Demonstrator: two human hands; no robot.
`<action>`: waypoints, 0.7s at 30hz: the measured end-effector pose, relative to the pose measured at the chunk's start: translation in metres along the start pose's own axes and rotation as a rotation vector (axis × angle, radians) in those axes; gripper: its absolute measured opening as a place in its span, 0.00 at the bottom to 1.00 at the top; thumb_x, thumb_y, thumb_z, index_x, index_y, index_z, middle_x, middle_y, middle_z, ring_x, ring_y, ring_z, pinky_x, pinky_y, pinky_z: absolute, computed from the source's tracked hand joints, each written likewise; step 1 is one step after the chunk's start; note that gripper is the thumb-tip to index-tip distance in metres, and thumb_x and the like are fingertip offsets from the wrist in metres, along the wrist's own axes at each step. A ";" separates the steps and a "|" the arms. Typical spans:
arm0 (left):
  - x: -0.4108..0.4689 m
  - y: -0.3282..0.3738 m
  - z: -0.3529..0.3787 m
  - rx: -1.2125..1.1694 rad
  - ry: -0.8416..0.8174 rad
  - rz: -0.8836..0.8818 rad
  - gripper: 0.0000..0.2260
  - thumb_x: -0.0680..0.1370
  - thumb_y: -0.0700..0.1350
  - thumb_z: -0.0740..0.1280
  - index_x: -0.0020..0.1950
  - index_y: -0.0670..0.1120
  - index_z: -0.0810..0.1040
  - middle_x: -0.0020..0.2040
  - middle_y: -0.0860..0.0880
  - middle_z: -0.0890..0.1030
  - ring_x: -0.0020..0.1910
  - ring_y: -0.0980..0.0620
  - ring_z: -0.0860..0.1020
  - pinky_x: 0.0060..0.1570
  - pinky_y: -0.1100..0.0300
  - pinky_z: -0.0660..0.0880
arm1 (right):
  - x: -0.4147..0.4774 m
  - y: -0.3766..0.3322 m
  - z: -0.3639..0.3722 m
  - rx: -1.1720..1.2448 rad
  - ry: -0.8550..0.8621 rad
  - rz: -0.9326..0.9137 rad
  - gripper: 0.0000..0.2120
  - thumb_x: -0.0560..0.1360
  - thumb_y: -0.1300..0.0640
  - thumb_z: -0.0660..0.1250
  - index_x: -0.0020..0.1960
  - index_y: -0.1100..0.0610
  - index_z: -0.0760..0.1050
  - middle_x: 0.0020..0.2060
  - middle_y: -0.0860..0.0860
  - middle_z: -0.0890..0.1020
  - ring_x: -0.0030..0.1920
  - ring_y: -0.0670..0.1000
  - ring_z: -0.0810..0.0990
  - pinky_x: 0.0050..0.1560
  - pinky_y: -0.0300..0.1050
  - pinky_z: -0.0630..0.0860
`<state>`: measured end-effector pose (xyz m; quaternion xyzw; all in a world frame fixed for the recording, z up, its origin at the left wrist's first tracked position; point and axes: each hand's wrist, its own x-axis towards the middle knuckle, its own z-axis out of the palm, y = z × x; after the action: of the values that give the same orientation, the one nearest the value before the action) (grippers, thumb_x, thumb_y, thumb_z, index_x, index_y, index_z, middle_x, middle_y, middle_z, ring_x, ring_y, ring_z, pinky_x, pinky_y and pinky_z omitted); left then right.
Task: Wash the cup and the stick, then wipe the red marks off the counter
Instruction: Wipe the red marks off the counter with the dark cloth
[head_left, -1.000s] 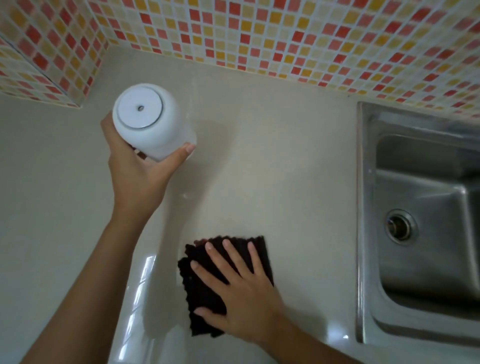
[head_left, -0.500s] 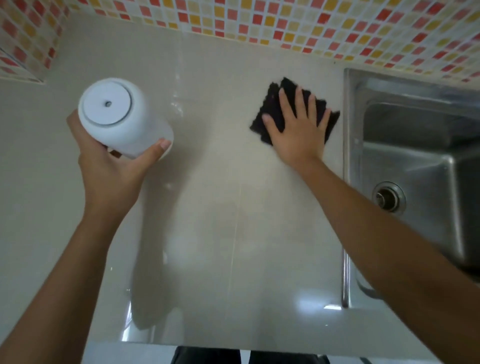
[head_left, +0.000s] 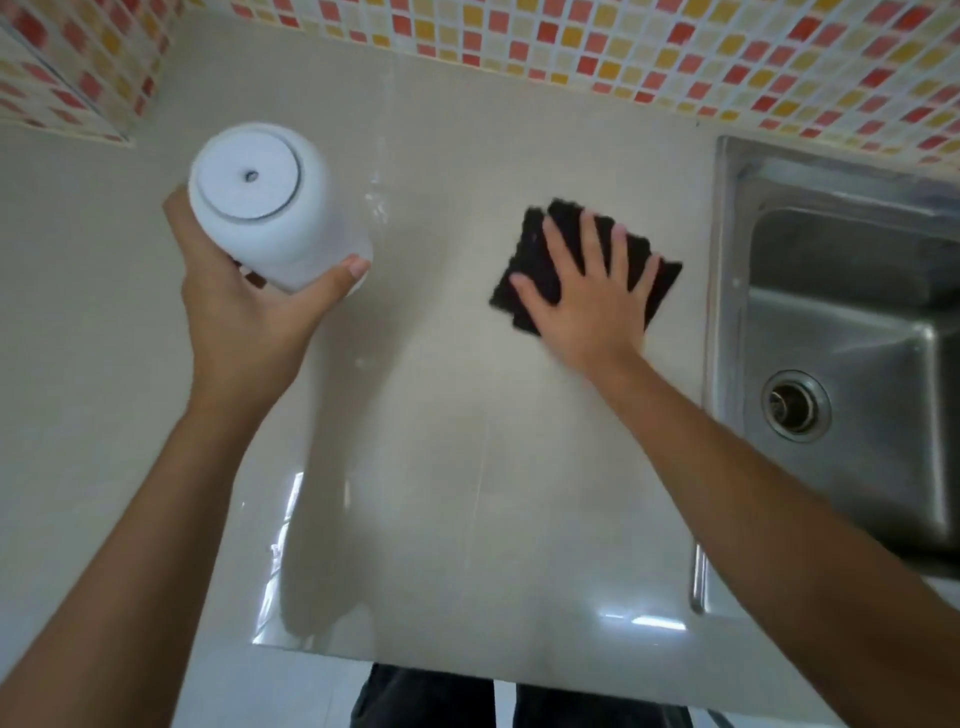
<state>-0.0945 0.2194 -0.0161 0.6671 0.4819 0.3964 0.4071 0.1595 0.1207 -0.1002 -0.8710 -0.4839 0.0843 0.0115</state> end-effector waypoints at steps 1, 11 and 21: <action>0.000 0.002 -0.004 0.010 0.002 0.019 0.41 0.68 0.48 0.79 0.71 0.39 0.58 0.68 0.47 0.72 0.65 0.57 0.75 0.62 0.61 0.74 | 0.036 -0.008 -0.004 0.018 -0.016 0.069 0.35 0.75 0.27 0.42 0.78 0.40 0.46 0.79 0.50 0.48 0.78 0.60 0.45 0.71 0.71 0.41; -0.007 0.008 -0.021 0.067 0.098 0.049 0.43 0.68 0.55 0.78 0.72 0.37 0.61 0.67 0.47 0.75 0.64 0.55 0.76 0.60 0.56 0.77 | -0.103 -0.159 0.033 0.114 -0.042 -0.332 0.35 0.76 0.32 0.52 0.78 0.45 0.52 0.79 0.54 0.51 0.77 0.63 0.46 0.72 0.67 0.43; -0.024 0.016 0.005 -0.002 0.001 0.051 0.44 0.68 0.53 0.78 0.73 0.37 0.57 0.68 0.46 0.74 0.65 0.55 0.76 0.62 0.59 0.75 | -0.165 0.051 0.017 -0.049 -0.026 -0.037 0.34 0.77 0.31 0.50 0.78 0.43 0.50 0.79 0.50 0.52 0.78 0.58 0.50 0.75 0.64 0.48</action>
<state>-0.0902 0.1919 -0.0067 0.6787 0.4642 0.4074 0.3973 0.1138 -0.0470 -0.0998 -0.8608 -0.5019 0.0835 -0.0147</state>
